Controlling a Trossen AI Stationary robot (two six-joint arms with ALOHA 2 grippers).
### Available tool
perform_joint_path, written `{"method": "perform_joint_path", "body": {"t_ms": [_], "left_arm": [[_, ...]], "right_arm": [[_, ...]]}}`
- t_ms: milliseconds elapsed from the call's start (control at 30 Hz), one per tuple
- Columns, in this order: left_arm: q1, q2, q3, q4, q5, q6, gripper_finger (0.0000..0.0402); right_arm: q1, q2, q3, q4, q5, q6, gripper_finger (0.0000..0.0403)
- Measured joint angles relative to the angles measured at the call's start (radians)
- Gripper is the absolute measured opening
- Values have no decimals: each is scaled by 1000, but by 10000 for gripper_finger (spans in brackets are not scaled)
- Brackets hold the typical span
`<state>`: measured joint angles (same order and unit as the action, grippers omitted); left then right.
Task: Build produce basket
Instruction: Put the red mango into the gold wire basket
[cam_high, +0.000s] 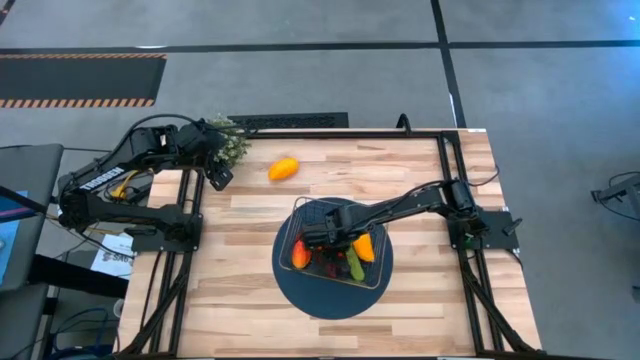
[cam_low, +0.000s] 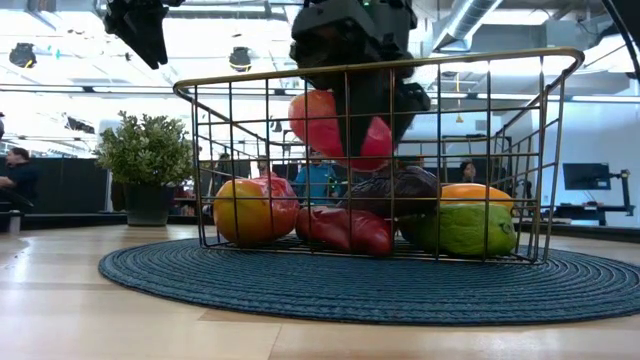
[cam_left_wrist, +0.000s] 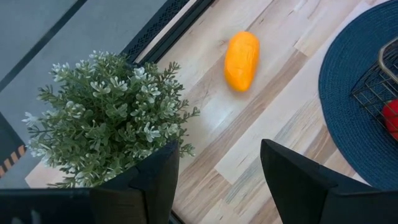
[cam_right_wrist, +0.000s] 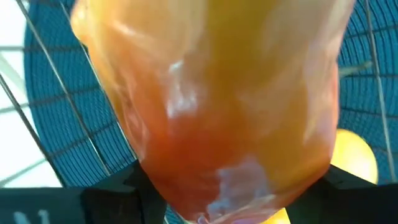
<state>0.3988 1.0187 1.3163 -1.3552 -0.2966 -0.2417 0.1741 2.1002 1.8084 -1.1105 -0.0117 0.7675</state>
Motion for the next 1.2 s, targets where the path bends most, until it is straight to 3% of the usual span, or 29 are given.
{"method": "perform_joint_path", "body": {"t_ms": [500, 900, 1200], "left_arm": [[0, 0, 0, 0, -1, 12, 212], [0, 0, 0, -2, -1, 13, 212], [0, 0, 0, 0, -1, 13, 212]], "right_arm": [[-14, 8, 1, -16, -28, 99, 256], [-23, 89, 7, -38, -67, 50, 256], [-36, 96, 21, -36, -11, 8, 256]]}}
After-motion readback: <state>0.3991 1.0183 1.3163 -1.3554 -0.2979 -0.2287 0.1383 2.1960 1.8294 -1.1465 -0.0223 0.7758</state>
